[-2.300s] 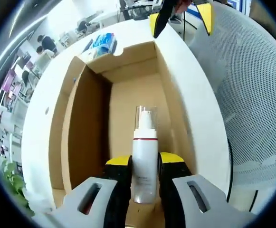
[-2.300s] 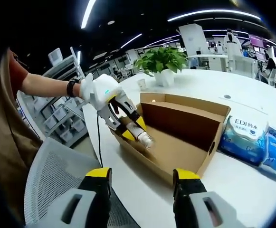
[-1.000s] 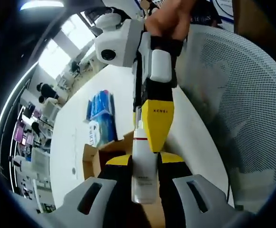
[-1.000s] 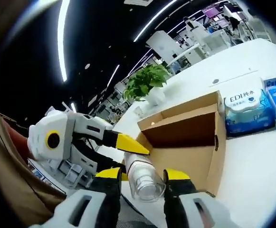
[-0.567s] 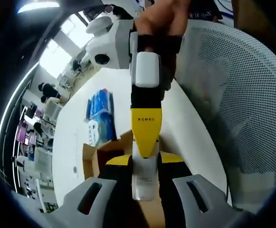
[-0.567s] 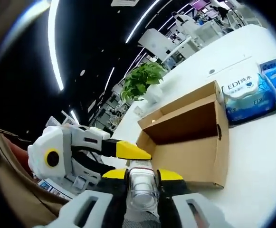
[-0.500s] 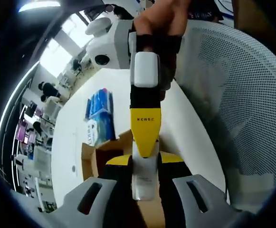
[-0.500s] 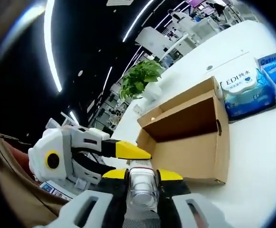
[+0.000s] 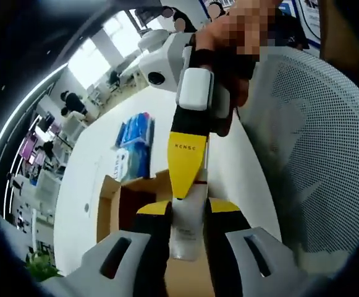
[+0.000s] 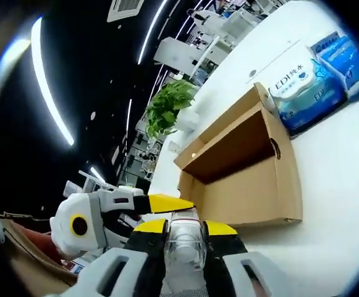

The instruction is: Operate the shoe box by opening the lid, removing the specified soft item, and placing it in the target area until the item is outside and the box remains undamaged.

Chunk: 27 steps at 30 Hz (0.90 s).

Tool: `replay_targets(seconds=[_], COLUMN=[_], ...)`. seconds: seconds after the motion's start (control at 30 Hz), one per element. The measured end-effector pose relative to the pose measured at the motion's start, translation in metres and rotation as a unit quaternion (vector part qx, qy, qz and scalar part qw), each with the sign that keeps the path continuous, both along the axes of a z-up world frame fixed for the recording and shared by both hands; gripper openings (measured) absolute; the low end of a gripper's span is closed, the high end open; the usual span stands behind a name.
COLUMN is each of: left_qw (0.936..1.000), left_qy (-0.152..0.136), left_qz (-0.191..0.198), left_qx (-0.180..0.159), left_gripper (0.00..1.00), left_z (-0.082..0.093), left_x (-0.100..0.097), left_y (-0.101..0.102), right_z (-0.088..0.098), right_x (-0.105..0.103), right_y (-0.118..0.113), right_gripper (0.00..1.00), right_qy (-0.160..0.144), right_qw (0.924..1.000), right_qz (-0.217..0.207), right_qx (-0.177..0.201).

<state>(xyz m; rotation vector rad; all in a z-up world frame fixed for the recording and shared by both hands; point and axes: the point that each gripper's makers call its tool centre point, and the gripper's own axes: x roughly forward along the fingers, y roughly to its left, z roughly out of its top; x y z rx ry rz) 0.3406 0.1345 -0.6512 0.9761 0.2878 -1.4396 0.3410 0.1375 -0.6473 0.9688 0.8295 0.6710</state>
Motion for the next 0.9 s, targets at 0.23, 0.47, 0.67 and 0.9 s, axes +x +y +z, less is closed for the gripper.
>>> replay_targets(seconds=[0.23,0.47,0.67,0.9], left_qw=[0.9999,0.9991,0.9968,0.9955], left_qy=[-0.001,0.015,0.042,0.054], left_qz=[0.007,0.039,0.066,0.075], left_qx=[0.008,-0.001,-0.013,-0.023], left_gripper=[0.24,0.30,0.30,0.30], left_z=[-0.003,-0.004,-0.004,-0.005], left_x=[0.003,0.009,0.010,0.004], left_y=[0.008,0.019,0.027,0.019], right_z=[0.000,-0.002,-0.003,-0.002], right_x=[-0.003,-0.007,-0.009,-0.013], right_y=[-0.004,-0.015,-0.029,-0.037], right_gripper=[0.18,0.18,0.18,0.18], right_qy=[0.003,0.012,0.017,0.026], right_qw=[1.0000,0.9999,0.9997,0.9992], right_qz=[0.004,0.003,0.000,0.007], right_qx=[-0.005,-0.011,-0.019,-0.030])
